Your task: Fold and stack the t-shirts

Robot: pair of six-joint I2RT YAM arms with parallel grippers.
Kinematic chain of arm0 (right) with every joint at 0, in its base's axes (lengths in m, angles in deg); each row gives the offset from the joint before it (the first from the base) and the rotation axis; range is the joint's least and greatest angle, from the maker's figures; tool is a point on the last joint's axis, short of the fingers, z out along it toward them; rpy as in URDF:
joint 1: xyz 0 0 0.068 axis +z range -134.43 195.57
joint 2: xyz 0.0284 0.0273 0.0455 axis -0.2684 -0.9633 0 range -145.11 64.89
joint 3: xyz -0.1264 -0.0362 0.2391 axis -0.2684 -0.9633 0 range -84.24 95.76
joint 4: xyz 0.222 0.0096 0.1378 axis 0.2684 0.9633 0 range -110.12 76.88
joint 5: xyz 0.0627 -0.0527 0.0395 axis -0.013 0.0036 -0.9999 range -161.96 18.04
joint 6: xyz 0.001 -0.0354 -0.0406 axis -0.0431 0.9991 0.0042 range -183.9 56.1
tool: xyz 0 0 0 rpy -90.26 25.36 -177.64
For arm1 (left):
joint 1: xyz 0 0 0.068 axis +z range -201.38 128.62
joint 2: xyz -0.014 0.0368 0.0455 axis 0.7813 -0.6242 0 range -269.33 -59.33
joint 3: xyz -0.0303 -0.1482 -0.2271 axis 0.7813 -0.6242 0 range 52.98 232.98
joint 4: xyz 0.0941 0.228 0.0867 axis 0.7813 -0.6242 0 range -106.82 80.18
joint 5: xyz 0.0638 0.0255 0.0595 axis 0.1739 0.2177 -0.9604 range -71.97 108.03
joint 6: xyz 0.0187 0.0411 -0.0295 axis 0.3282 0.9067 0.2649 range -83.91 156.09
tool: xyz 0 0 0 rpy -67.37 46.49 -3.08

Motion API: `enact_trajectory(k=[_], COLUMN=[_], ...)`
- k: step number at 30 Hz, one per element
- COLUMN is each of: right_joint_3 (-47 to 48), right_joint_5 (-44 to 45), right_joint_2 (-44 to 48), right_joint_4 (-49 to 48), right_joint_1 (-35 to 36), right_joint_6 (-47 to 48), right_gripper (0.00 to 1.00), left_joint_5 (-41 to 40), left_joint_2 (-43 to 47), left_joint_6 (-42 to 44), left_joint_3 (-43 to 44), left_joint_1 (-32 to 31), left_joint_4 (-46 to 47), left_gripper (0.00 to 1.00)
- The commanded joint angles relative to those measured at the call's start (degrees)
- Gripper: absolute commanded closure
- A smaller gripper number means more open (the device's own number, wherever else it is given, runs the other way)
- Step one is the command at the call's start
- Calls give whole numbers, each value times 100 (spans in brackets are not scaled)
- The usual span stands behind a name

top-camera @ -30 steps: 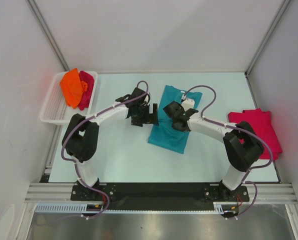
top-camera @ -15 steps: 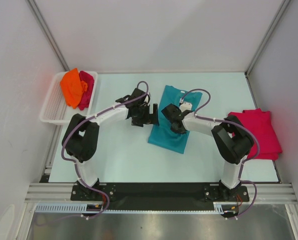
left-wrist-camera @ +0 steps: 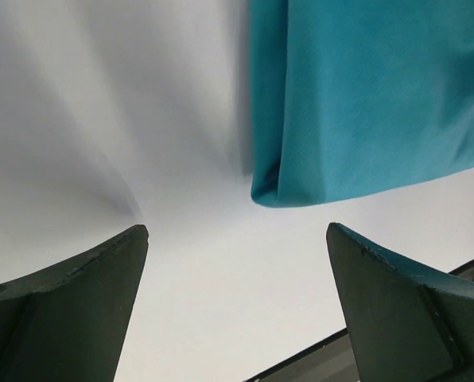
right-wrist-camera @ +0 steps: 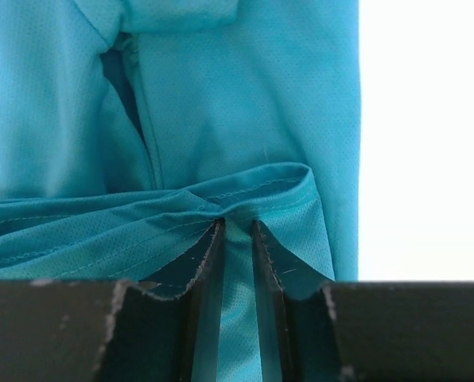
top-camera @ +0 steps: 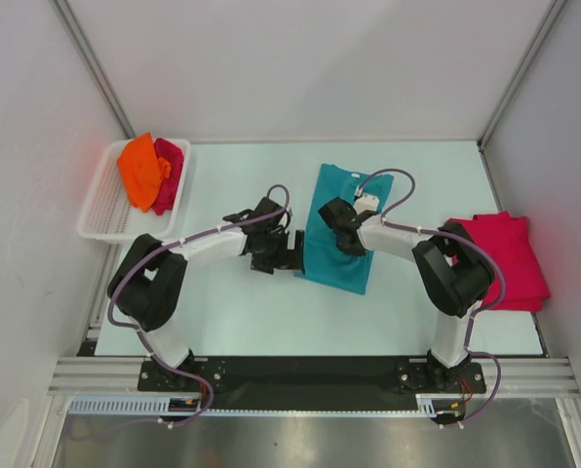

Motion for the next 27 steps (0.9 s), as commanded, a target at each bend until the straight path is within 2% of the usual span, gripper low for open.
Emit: enact_trajectory(k=[1,9,14,22,27], right_joint_3=[114,18,-316,-1063,-1196], right_joint_5=[507,903,833,464,402], right_joint_2=[431,1275,1723,1821,1733], right_joint_4=[317,1098,1380,1477,1583], right_joint_1=[100,311,328,653,891], right_joint_6=[-27,-282,-466,-914,-1178], right_gripper=[75,67,66,66,66], left_joint_5=[38,20,47,108,108], left_joint_2=[346,347,276,92,13], left_joint_6=[-159,-203,-256,-370,-414], left_joint_3=[-210,-193,-175,-263,-307], left_joint_1=[-77,-226,-305,-463,-525], left_joint_4=[274,389,520,758,846], left_gripper=[0,0,0,1,1])
